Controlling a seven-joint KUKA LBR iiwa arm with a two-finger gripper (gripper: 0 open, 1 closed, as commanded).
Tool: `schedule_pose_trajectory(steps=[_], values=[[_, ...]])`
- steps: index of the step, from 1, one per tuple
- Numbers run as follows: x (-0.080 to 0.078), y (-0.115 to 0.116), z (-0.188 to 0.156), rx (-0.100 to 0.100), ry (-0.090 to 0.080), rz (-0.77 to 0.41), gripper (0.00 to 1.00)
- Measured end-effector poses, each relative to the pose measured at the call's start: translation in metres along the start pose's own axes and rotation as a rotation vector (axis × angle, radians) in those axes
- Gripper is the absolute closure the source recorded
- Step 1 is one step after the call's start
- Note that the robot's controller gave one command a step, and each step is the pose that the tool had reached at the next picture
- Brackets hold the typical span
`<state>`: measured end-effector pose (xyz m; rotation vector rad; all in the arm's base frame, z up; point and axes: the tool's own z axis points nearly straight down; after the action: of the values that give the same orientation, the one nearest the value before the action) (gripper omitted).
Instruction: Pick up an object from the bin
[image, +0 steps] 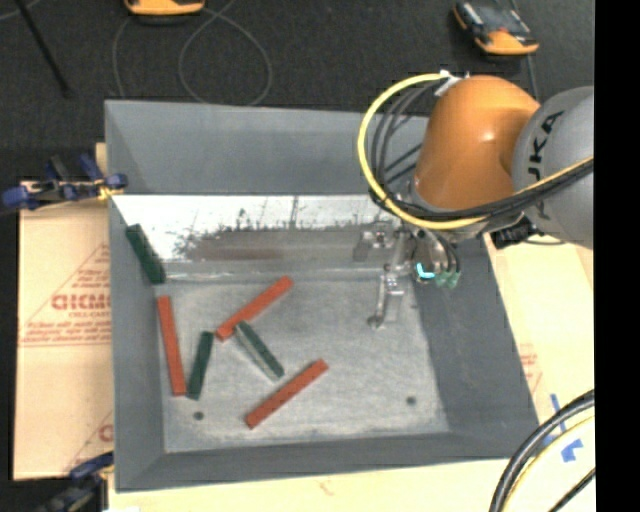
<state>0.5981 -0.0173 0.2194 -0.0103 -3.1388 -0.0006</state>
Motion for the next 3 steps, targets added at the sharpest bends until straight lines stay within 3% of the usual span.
schedule_pose_trajectory(steps=[1, 2, 3], values=[[0.0317, 0.0352, 0.1528, 0.000, 0.000, -0.193, 0.00], [0.0291, 0.0348, 0.1485, 0.001, -0.007, -0.192, 1.00], [0.0291, 0.0348, 0.1485, 0.001, -0.007, -0.192, 1.00]])
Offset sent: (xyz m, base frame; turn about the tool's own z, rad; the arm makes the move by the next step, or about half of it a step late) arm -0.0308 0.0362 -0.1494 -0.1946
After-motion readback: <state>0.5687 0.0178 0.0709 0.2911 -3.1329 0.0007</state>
